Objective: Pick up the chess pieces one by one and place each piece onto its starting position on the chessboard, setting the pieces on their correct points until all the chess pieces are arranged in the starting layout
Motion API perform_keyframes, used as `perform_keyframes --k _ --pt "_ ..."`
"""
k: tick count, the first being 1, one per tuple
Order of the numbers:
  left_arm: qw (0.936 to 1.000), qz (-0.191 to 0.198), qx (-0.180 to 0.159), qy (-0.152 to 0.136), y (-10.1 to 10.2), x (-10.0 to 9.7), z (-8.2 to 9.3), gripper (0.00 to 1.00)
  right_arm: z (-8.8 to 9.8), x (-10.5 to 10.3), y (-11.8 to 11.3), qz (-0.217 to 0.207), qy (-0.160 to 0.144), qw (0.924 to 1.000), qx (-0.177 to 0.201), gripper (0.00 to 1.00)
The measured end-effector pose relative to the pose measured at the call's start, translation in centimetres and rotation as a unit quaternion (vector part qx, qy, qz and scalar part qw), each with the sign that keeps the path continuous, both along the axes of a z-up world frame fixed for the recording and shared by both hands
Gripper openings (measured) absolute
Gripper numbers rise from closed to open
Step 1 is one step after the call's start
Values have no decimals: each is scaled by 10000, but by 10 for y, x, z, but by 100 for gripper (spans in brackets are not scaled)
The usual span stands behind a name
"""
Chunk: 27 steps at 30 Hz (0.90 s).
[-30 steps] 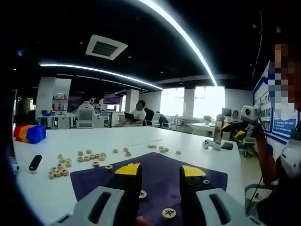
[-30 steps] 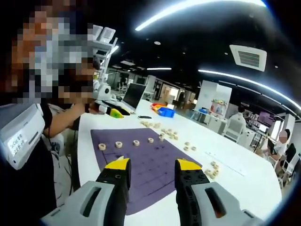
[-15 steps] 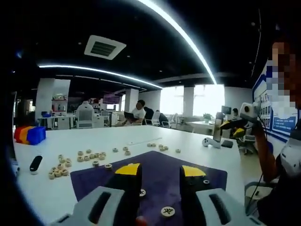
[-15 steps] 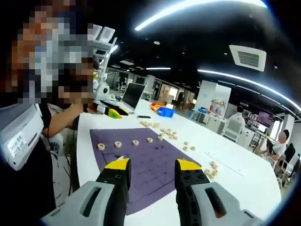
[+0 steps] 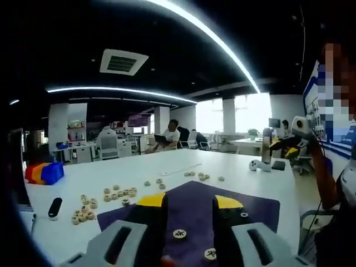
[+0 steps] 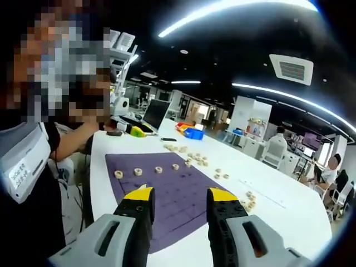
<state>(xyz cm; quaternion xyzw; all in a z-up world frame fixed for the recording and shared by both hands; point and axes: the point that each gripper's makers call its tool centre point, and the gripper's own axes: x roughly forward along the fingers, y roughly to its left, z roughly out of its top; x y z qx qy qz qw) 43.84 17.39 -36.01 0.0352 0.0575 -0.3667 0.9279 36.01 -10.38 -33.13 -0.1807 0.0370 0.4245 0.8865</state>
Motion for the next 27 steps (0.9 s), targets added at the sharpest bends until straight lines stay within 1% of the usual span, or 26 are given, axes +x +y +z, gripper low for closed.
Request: perform_keyframes --k 4,7,11,14,16,18,19,20,23,26,27 --pt "9998 10 184 42 1 10 2 33 2 -1 0 5 -27 10000 -8 38" --pt "9991 106 386 133 8 26 -2 33 3 -1 -1 -7 -41 10000 2 38" --pt "9977 217 545 326 15 46 -8 33 1 -2 -1 -24 -38 10000 -2 38" --pt "9956 366 718 470 22 65 -13 33 1 -1 -2 -29 -41 10000 -11 38" --pt "9939 455 733 688 26 77 -18 33 1 0 -1 -11 -24 10000 -10 38" --pt "9928 485 632 891 28 86 -21 33 1 1 -2 -34 -8 10000 -8 38" --pt "9928 510 553 938 31 92 -20 33 0 1 -2 -36 0 10000 -7 38" --pt "9926 516 534 958 31 94 -20 33 0 1 -2 -36 0 10000 -8 38" --pt "9871 945 780 1027 56 121 -25 32 -2 -1 1 -2 9 10000 -23 38" --pt "9778 1408 1123 1069 83 140 -35 32 -5 0 2 -26 19 10000 -16 38" --pt "9745 1564 1143 1133 92 145 -38 32 -5 -1 2 -20 24 10000 -23 38"
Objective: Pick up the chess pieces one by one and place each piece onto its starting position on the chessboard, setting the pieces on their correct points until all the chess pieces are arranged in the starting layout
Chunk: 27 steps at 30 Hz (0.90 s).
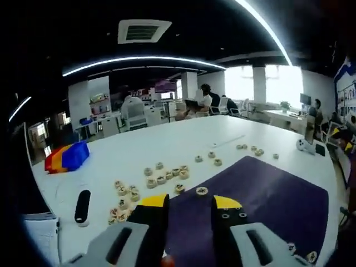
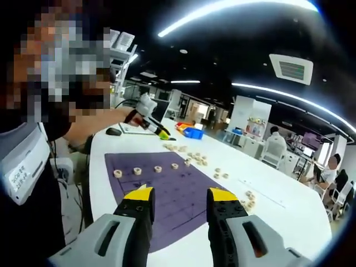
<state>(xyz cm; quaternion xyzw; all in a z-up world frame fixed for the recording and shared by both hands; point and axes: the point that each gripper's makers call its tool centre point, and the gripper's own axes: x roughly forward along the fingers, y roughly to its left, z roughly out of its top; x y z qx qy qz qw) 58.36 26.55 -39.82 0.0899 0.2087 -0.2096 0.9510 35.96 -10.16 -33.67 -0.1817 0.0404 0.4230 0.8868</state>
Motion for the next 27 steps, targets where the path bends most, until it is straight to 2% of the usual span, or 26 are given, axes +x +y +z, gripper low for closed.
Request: perform_keyframes --k 5,8,14,19,22,27 --pt "9989 426 63 170 31 14 -16 32 0 2 0 -1 23 10000 2 38" --pt "9983 507 13 279 40 18 -24 32 -2 3 1 27 42 10000 -12 38" --pt "9969 428 132 644 45 20 -54 32 -5 3 4 40 80 10000 -32 38" --pt "9958 423 201 790 48 19 -72 32 -5 5 2 26 99 9999 -15 38" --pt "9952 435 203 854 49 17 -77 32 -7 6 2 38 122 9999 -28 38" --pt "9952 446 199 850 52 20 -75 32 -9 6 4 47 128 9999 -36 38"
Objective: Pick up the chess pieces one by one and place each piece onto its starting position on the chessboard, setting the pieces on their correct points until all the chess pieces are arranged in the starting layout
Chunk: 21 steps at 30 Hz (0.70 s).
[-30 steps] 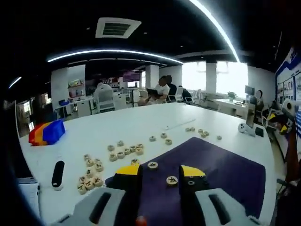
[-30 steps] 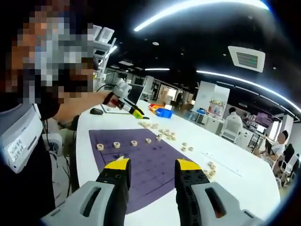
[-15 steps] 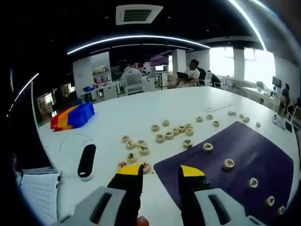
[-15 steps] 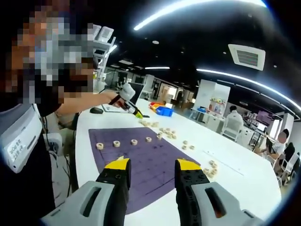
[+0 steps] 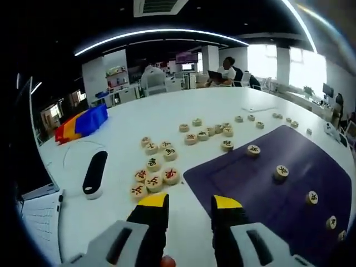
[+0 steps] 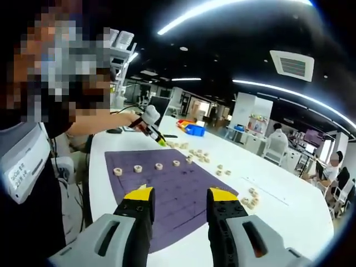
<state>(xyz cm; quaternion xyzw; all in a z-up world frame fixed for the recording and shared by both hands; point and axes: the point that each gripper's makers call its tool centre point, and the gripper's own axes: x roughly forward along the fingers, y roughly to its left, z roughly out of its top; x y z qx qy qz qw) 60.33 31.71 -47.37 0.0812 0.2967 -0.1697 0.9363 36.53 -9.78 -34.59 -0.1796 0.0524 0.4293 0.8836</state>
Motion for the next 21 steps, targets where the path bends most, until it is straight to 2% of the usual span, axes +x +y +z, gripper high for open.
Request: perform_keyframes --k 5,10,14,15,19,21 --pt "10000 3 -11 -30 -1 3 -1 32 -2 0 1 1 19 10000 0 38" --pt "10000 -3 -55 51 -3 8 -11 32 -3 0 2 -5 22 10000 -9 38" --pt "9982 238 -535 128 -9 18 -18 32 -6 -2 5 26 40 10000 -24 38" --pt "9979 299 -558 148 -7 21 -20 32 -7 -2 5 33 47 10000 -26 38" --pt "9982 396 -442 88 -6 24 -22 31 -6 -2 3 -6 31 10000 -4 38" --pt "9986 316 -423 73 -11 21 -21 31 -7 -1 2 -17 36 10000 -1 38"
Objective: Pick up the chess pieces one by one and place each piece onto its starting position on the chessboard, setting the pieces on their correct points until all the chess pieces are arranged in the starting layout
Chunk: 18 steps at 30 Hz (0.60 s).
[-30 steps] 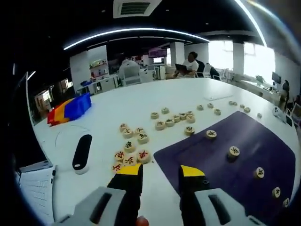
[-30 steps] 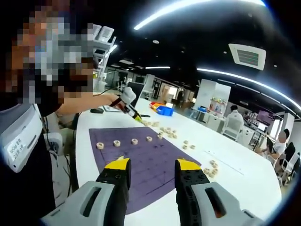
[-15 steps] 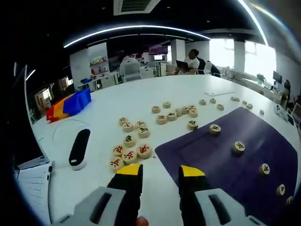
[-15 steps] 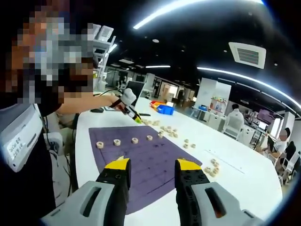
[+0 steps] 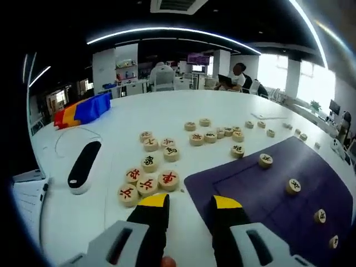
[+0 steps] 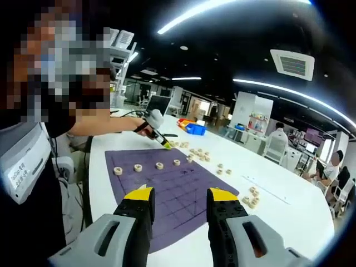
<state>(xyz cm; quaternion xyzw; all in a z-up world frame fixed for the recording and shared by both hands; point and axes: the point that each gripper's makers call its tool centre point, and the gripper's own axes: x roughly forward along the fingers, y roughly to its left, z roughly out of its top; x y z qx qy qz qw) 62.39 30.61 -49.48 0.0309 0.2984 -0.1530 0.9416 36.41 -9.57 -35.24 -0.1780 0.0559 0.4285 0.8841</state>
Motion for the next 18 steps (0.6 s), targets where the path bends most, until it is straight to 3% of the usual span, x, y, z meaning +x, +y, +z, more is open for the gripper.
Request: perform_keyframes --k 5,18 --pt "9999 -22 157 -35 1 0 0 31 -3 1 0 2 31 10000 -12 38" --pt "9998 -66 85 -170 -12 4 4 32 2 1 -2 -9 -8 10000 -4 38"
